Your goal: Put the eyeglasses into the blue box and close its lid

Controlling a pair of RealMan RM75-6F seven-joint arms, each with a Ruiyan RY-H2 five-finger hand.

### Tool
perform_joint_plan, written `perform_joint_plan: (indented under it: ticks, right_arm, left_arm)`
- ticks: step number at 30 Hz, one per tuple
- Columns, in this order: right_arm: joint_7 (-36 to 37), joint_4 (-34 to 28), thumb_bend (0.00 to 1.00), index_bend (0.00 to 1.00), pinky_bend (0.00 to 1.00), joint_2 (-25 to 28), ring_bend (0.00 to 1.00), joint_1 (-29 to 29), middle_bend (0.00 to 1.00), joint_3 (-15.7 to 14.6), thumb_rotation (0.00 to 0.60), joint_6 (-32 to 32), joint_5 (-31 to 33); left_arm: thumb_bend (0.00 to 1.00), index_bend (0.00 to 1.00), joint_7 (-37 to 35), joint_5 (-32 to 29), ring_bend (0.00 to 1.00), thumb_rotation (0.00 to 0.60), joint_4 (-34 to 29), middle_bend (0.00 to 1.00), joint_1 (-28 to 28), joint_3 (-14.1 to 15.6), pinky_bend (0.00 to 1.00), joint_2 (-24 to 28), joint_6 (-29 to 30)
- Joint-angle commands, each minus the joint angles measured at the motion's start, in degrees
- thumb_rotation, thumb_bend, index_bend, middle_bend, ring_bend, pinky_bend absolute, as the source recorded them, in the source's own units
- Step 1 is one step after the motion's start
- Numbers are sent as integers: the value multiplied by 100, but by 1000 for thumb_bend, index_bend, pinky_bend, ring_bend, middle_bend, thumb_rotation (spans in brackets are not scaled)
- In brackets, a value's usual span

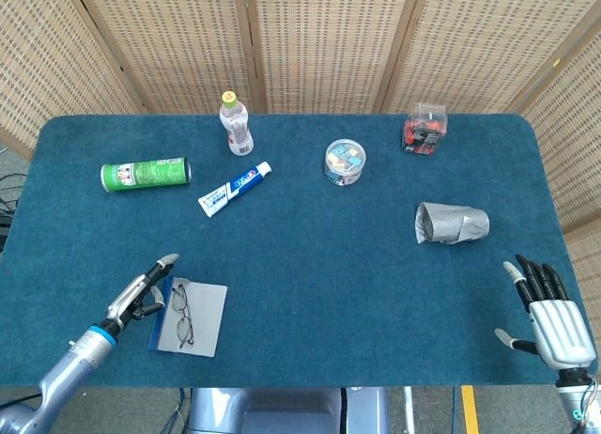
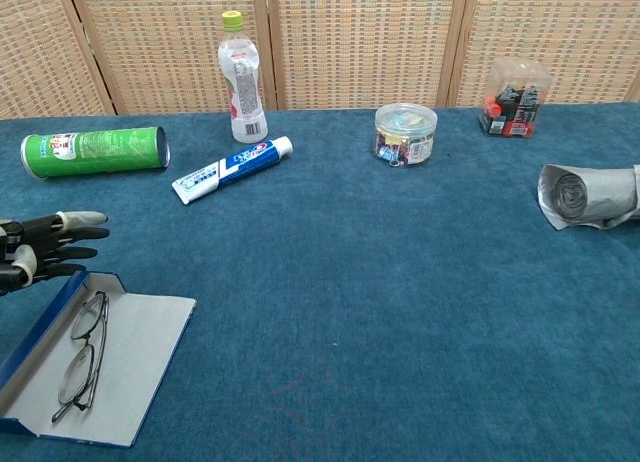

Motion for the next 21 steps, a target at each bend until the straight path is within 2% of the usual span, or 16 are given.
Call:
perform_joint_plan:
  ticks: [1,21]
  right_arm:
    - [5,1,0,0,0,1,0,1,0,0,600,-3,0]
    - [16,-2,0,0,0,6,0,2,0,2,600,-6,7]
  left_arm:
    - [1000,0,58,-54,0,600,21,0,-21,-4,0,-51,-35]
    - [1000,0,984,-439,0,600,-509,0,-341,-197,0,-231,-356]
